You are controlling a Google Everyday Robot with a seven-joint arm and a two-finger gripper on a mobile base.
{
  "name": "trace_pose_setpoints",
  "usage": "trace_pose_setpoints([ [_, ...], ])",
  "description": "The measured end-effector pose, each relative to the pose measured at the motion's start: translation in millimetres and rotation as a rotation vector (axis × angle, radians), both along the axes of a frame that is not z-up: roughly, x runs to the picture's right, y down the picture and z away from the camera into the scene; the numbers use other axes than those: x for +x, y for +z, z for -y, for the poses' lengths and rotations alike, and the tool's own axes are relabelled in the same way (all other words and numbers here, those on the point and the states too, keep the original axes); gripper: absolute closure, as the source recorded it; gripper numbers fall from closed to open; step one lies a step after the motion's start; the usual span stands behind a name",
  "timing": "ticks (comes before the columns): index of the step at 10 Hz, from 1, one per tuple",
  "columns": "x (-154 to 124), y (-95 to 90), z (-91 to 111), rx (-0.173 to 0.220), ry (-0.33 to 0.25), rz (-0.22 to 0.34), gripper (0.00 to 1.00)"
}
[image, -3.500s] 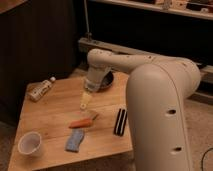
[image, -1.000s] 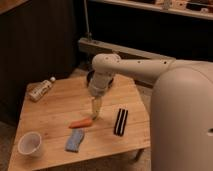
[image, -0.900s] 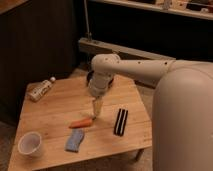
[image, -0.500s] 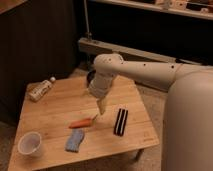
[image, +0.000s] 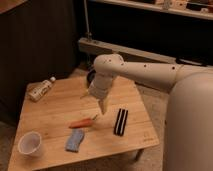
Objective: Place the eraser on the white sponge
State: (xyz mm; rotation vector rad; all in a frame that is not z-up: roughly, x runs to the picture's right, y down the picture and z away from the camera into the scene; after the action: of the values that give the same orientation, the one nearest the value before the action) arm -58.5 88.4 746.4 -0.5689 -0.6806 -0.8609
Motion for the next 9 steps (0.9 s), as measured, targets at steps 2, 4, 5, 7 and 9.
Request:
trace_pose_setpoints([
  [2,36.3,7.8,-25.8,0.025,-0.037,-0.017,0.2],
  [4,56.9,11.1,-38.0,0.024,-0.031,-0.023,0.2],
  [5,54.7,11.1,-37.5,0.025,-0.032,-0.02,0.2],
  [7,56.1,11.1,-37.3,0.025,-0.031,-0.022,0.2],
  [9,53.7,11.2,-37.4,0.025,-0.033,-0.019,0.2],
])
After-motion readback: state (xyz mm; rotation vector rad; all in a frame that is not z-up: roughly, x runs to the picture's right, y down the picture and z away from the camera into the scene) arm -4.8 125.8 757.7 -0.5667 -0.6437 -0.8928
